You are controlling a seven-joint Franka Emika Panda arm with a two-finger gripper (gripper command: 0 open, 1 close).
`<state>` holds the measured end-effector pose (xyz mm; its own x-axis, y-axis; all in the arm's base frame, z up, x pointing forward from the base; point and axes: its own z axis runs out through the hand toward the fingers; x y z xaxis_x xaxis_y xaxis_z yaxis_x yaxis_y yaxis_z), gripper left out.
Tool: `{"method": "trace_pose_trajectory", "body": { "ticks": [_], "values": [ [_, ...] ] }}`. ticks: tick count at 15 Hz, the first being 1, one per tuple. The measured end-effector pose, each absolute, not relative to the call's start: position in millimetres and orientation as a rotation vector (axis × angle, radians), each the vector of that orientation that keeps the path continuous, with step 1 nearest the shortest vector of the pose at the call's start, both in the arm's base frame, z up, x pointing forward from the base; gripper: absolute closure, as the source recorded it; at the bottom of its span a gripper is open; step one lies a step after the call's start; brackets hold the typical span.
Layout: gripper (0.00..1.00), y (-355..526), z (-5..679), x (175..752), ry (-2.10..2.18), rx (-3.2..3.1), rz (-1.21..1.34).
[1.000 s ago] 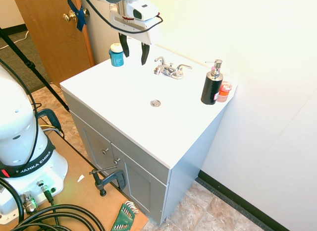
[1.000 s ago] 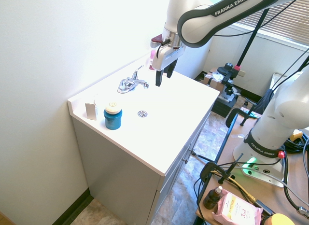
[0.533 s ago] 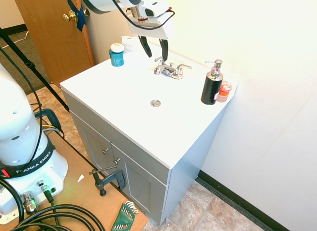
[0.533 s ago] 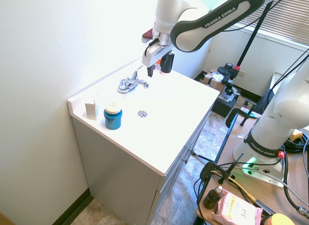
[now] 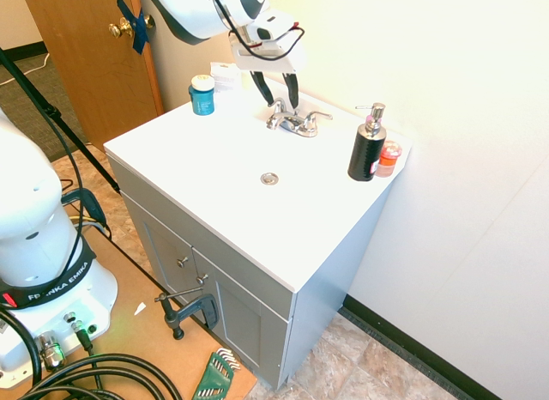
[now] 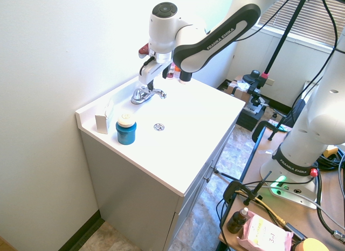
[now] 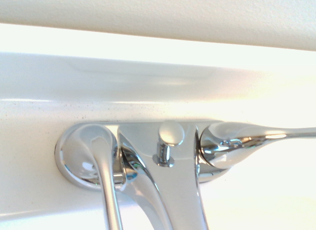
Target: Turn off the hot water
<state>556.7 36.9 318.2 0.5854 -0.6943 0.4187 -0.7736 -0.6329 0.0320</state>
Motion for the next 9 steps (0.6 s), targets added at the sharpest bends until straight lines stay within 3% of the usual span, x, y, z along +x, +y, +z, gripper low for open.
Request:
{"method": "trace_pose_trajectory", "body": {
  "ticks": [9],
  "values": [
    [0.00, 62.5, 309.0, 580.5, -1.284, 2.658, 0.487]
  ]
}}
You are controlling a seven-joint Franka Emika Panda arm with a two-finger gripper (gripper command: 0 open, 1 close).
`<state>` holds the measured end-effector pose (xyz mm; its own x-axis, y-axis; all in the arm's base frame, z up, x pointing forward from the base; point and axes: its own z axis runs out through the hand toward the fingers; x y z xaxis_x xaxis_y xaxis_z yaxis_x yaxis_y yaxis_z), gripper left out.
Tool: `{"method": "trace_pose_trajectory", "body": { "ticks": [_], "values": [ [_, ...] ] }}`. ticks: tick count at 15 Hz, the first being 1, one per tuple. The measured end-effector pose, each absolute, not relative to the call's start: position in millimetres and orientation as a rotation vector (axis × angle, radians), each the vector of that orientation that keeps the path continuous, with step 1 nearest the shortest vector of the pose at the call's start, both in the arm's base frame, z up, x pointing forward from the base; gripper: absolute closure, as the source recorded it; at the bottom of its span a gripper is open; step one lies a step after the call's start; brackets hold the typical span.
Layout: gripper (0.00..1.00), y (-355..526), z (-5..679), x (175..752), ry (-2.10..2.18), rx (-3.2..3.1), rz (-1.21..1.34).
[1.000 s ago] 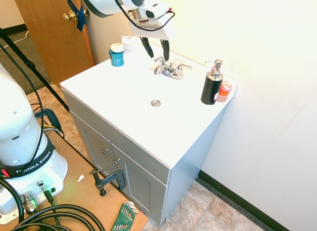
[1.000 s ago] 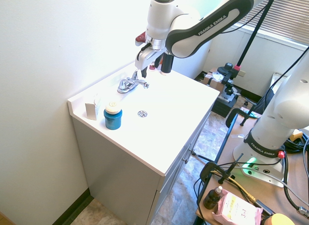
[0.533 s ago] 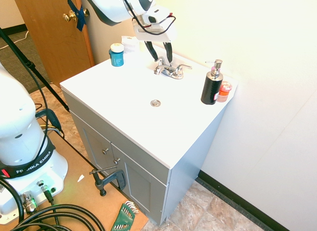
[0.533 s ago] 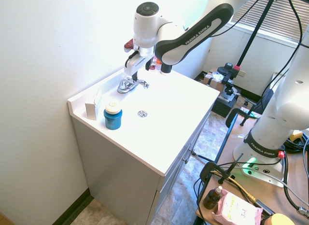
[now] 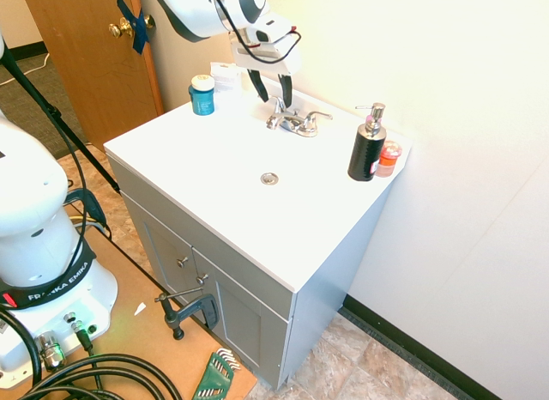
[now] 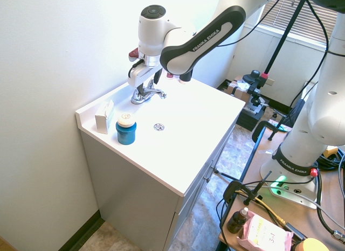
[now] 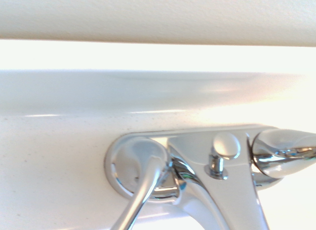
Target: Turn off the hot water
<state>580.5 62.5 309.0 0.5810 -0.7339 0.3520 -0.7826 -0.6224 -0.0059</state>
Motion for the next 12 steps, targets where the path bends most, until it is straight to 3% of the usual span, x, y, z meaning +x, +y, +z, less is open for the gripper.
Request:
{"method": "trace_pose_trajectory", "body": {
  "ticks": [7, 12],
  "values": [
    [0.00, 72.8, 316.0, 594.0, -1.330, 2.683, 0.453],
    [0.00, 42.8, 335.9, 511.7, -1.360, 2.812, 0.217]
  ]
}}
